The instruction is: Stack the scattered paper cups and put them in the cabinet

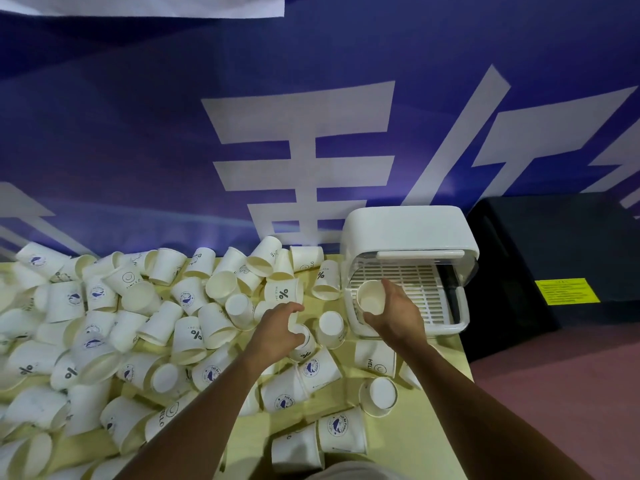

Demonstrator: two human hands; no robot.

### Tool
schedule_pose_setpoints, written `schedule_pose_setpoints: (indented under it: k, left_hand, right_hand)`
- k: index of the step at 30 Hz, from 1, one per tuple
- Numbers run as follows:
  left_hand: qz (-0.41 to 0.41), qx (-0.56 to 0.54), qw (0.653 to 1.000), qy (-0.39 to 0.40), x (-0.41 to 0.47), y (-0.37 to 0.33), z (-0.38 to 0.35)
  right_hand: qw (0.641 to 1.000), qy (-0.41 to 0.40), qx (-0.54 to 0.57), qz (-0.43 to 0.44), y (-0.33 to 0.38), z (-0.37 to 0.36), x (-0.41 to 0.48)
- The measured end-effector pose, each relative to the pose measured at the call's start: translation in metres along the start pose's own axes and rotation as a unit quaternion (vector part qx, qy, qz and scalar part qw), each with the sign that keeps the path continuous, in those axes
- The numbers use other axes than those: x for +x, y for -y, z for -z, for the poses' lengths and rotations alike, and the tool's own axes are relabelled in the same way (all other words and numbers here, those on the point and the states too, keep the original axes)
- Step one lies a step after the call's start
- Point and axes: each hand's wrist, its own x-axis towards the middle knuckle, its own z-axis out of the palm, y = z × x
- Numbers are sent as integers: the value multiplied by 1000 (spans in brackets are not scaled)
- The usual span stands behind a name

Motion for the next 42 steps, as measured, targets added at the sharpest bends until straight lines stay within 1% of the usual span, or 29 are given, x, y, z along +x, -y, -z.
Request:
schedule_pose_setpoints:
  k: [6,8,12,15,17,19,20,21,25,28,30,33,37,42]
  left_hand:
    - [13,3,1000,16,13,-2,-5]
    - [11,12,1000,21,16,-1,-8]
    - [4,28,999,25,16,3,-13]
    - [-6,62,998,30,15,6,-17]
    - [-9,73,997,35,15,7,-19]
    - [-11,79,996,40,15,7,-21]
    - [-12,82,996,42,15,8,-21]
    - [-13,84,995,43,15,8,-22]
    - [-16,89,995,45,15,11,-24]
    - [-23,89,995,43,15,15,-26]
    - [-27,88,995,37,14,16,-26]
    - [-31,86,995,32,14,18,-27]
    - [-24,78,996,28,14,20,-25]
    - [-16,53,998,19,14,16,-14]
  right_hand:
    - [999,4,-49,13,-9,-17,10]
    - [997,17,-70,8,-12,-21,14]
    - [997,46,-56,-17,-15,-25,23]
    - [997,41,-67,-14,-16,-30,24]
    - [995,5,-101,22,-14,-32,21]
    - [988,-46,-119,90,-10,-34,15]
    - [984,-60,-117,121,-7,-34,13]
    - [981,-58,-111,145,-3,-35,10]
    - [973,24,-93,211,9,-47,1]
    - [962,62,-95,247,15,-57,-2]
    - [953,96,-126,260,18,-62,-2]
    - [936,146,-197,254,25,-69,2]
    - [928,160,-233,242,34,-74,4]
    - [942,149,-204,220,38,-71,8]
